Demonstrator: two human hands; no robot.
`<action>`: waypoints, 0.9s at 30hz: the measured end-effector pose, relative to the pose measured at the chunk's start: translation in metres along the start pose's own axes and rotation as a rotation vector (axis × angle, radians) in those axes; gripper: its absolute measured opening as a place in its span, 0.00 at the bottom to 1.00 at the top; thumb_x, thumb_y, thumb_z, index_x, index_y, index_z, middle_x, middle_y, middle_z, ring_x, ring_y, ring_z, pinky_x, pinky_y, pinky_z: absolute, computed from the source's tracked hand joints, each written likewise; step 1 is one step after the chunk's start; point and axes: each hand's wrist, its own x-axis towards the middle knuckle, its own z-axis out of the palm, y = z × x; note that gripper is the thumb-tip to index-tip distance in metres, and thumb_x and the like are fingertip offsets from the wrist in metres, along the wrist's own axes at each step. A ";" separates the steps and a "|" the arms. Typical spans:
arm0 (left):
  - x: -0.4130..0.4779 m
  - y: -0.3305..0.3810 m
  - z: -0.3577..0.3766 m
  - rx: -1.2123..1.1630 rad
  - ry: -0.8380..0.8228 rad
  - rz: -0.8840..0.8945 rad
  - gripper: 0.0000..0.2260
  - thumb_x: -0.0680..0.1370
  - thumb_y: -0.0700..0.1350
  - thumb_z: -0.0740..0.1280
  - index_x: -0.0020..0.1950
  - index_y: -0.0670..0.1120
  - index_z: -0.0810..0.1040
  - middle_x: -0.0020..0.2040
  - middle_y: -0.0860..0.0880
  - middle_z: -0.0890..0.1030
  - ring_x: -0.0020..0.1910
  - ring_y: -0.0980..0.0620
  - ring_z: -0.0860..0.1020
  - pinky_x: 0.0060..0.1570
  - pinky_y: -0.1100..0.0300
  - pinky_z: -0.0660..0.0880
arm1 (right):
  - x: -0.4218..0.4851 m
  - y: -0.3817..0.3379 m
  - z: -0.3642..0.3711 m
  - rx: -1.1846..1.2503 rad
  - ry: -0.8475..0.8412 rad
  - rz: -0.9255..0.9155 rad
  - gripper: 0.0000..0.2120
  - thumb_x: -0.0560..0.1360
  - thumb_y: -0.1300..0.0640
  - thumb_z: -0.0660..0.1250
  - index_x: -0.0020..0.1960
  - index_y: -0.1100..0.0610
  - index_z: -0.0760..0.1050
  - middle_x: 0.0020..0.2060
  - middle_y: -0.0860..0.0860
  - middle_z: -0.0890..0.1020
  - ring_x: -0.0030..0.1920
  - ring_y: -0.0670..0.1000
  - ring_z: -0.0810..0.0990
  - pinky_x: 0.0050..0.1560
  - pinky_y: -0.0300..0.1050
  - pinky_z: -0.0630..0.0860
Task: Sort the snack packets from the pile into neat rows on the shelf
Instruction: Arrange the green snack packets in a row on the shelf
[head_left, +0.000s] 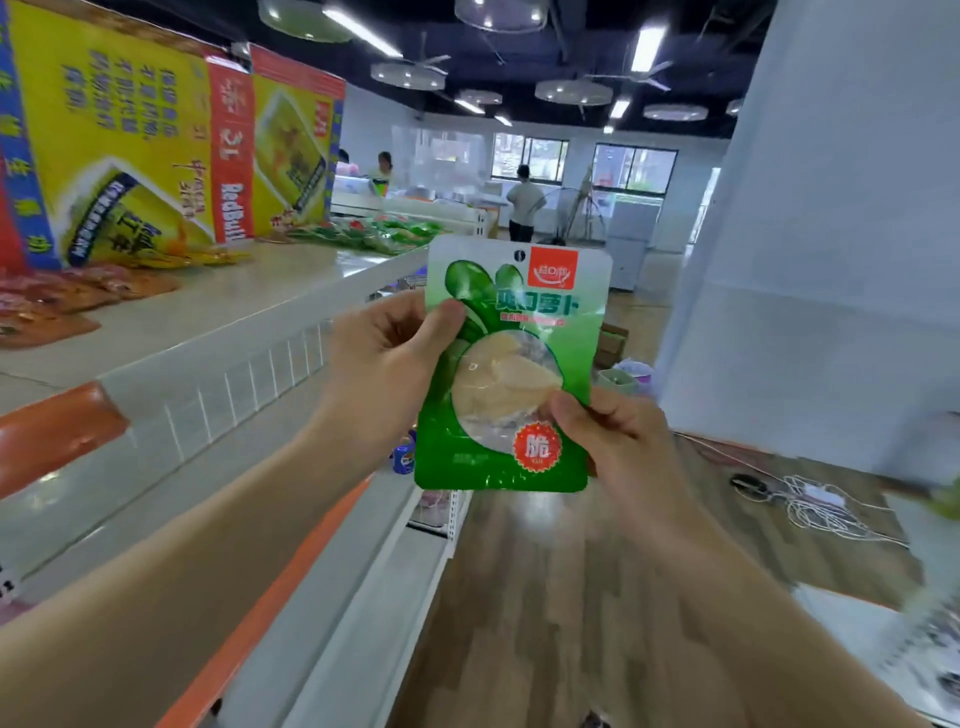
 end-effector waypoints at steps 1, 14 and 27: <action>0.007 -0.004 0.005 0.000 -0.018 0.006 0.16 0.79 0.40 0.69 0.40 0.27 0.73 0.34 0.41 0.74 0.34 0.48 0.69 0.36 0.55 0.66 | 0.005 0.001 -0.003 -0.013 0.009 -0.001 0.09 0.78 0.65 0.63 0.44 0.59 0.82 0.35 0.49 0.86 0.36 0.45 0.84 0.37 0.36 0.79; 0.083 -0.070 0.028 0.070 -0.167 0.165 0.30 0.73 0.59 0.67 0.40 0.28 0.72 0.34 0.30 0.73 0.33 0.30 0.72 0.35 0.35 0.73 | 0.070 0.038 -0.021 -0.133 0.192 0.002 0.10 0.78 0.62 0.65 0.43 0.58 0.84 0.39 0.57 0.86 0.40 0.55 0.85 0.46 0.50 0.82; 0.150 -0.174 0.047 0.123 -0.167 0.046 0.19 0.78 0.48 0.67 0.44 0.29 0.76 0.40 0.30 0.78 0.37 0.30 0.75 0.35 0.32 0.74 | 0.161 0.126 -0.040 -0.078 0.160 0.106 0.10 0.78 0.62 0.65 0.42 0.55 0.84 0.38 0.53 0.86 0.39 0.50 0.84 0.40 0.41 0.81</action>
